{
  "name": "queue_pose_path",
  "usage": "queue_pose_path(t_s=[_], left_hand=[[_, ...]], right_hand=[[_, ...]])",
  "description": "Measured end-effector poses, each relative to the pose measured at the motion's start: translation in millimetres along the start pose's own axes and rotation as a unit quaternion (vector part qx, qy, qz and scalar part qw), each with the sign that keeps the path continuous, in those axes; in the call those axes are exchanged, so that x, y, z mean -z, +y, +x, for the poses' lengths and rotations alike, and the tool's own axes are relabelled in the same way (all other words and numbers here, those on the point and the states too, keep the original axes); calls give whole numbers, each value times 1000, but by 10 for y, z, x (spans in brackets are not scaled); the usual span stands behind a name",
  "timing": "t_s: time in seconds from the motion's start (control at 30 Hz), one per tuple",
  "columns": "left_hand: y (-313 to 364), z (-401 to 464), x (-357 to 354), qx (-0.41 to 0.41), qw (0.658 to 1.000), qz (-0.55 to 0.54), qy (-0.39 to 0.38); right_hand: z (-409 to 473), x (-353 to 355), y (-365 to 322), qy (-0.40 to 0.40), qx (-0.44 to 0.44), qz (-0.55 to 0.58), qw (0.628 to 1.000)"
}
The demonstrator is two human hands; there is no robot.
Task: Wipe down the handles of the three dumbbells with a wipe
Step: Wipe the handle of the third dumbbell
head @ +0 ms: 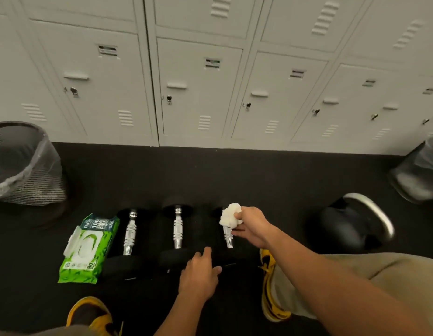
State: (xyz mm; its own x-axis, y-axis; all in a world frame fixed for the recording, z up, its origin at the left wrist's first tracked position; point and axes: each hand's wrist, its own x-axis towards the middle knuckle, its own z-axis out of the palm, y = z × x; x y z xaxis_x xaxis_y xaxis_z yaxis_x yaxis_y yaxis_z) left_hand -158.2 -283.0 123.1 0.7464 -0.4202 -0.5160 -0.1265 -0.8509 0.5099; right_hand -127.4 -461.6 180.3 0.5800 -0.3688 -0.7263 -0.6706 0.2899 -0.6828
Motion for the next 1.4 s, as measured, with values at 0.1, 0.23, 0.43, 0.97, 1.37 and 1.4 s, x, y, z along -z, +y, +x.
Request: queue_pose_path(t_s=[0.1,0.23,0.43,0.97,1.37,1.4], left_hand=[[0,143,-118,-19,1000,10,-4],[99,401,-305,-69,996,47,-9],[258,698,-557,-141,984,106,18],[131,962,-668,-121,988,91,3],[206,981,-727,-69,997,40,14],[220,980,-722,-64,997,39,11]], right_hand=[[294,133,195,44,-25,67,996],[647,254,432,113,-44,96,988],[847,249,689,153,-17,-60,986],[1155,-49,827,161,1,-350,923],[1445,-110,739,195,38,-292,935],[1490,-127,700,191,40,-293,936]])
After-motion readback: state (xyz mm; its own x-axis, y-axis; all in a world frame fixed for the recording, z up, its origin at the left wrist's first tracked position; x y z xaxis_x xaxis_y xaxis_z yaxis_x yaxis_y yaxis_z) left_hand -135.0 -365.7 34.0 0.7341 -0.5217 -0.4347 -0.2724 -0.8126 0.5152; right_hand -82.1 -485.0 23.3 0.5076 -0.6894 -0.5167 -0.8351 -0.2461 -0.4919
